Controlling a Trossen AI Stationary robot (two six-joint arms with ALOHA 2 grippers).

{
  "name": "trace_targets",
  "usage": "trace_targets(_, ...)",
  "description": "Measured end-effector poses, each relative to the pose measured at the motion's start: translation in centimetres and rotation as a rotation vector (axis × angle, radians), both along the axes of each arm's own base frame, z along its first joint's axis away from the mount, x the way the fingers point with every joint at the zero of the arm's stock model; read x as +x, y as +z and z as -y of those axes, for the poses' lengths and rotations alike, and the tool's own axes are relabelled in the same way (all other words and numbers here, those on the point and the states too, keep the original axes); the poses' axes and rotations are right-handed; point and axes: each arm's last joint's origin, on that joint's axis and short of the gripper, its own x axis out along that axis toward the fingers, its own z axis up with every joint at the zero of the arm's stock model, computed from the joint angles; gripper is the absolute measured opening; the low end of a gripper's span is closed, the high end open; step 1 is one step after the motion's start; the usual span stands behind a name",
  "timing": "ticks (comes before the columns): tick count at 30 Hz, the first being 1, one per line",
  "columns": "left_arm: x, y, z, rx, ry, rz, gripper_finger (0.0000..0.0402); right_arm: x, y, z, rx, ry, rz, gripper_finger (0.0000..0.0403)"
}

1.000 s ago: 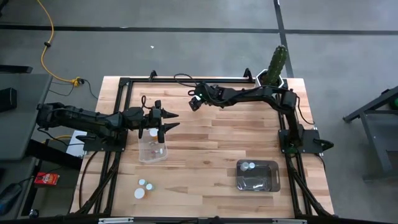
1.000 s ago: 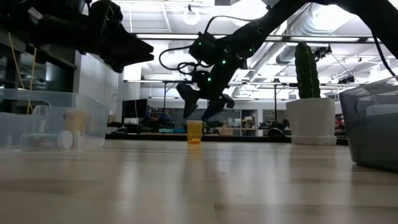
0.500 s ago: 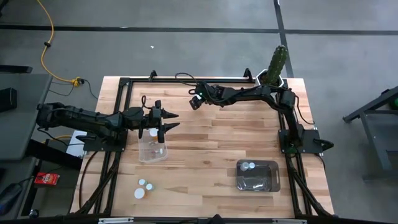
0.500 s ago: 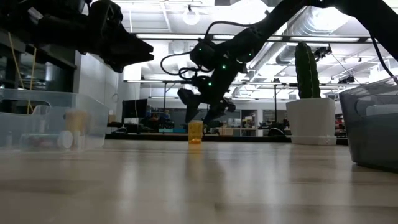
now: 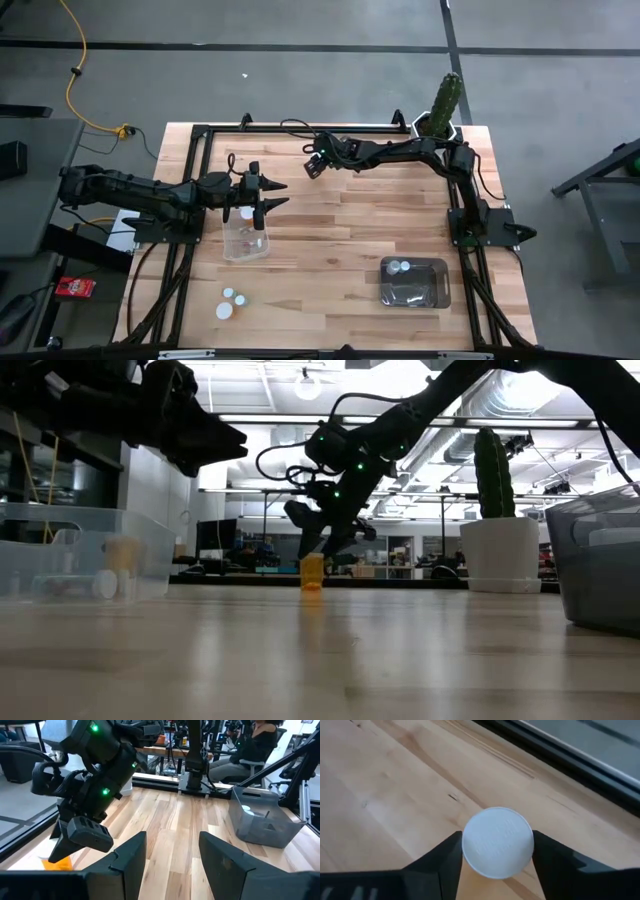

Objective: Pick and place medicine bottles into bin by pill shape (circle, oval)
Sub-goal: Put the top right orange capsule bottle into the transparent bin

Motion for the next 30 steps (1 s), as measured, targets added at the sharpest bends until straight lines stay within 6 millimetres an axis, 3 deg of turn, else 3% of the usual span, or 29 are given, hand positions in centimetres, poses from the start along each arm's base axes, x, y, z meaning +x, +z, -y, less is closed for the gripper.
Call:
trace_targets(5, 0.0, -0.2, 0.0, -0.003, 0.001, -0.020, 0.0172, -0.1, 1.7, -1.3, -0.066, 0.104, -0.042, 0.0189)
trace_targets(10, -0.2, -0.4, -0.1, -0.008, 0.014, -0.049, 0.0172, -0.8, 2.6, -5.0, -0.107, 0.196, -0.109, 0.0189)
trace_targets(14, -0.7, -0.4, -0.1, -0.015, 0.022, -0.078, 0.0172, -3.3, 2.2, -8.2, -0.081, 0.227, -0.118, 0.0183)
trace_targets(18, -1.2, -0.2, -0.1, -0.019, 0.028, -0.089, 0.0172, -6.4, 2.3, -10.9, -0.077, 0.242, -0.015, 0.0186)
trace_targets(23, -1.4, 0.1, 0.0, -0.018, 0.028, -0.079, 0.0172, -8.5, 4.1, -13.3, -0.072, 0.355, 0.214, 0.0187)
trace_targets(30, -1.0, -0.3, 0.1, -0.028, -0.028, -0.092, 0.0197, -8.0, 6.0, -14.7, -0.112, 0.451, 0.274, 0.0186)
